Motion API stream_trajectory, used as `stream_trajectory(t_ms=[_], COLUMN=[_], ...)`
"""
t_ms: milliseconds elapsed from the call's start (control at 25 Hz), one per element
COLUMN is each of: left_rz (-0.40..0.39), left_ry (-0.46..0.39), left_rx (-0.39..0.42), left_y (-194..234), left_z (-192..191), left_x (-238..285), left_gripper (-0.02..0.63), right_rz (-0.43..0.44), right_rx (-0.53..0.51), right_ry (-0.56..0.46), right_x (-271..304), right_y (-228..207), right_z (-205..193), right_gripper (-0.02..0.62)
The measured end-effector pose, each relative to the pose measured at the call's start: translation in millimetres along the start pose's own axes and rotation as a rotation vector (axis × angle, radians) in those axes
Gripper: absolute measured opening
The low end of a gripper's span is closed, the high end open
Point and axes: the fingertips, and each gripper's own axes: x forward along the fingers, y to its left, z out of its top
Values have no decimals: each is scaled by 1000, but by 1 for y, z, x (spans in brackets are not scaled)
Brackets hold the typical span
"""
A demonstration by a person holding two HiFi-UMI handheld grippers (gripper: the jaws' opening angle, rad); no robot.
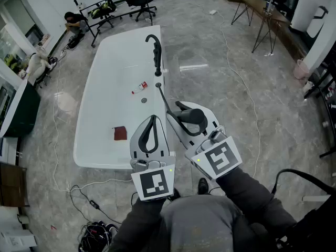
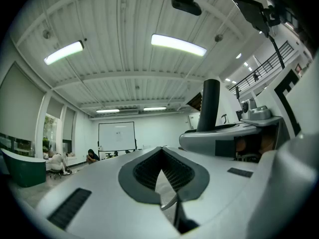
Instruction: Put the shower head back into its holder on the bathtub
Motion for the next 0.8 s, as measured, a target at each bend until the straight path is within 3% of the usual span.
stream_trajectory(t_ms=[440,800], left_rz=[11,36], left_ry=[16,19], left_rx=[-3,-3], left_y=[-5,-14], left_z=[-7,-11], left_x=[6,8], left_gripper=[2,2], right_rz=[-9,6], right_rx=[16,37], right_ry=[2,-51], right_x=[-3,-11], right_y=[-11,-23], right_z=[-4,0], right_gripper=[121,121])
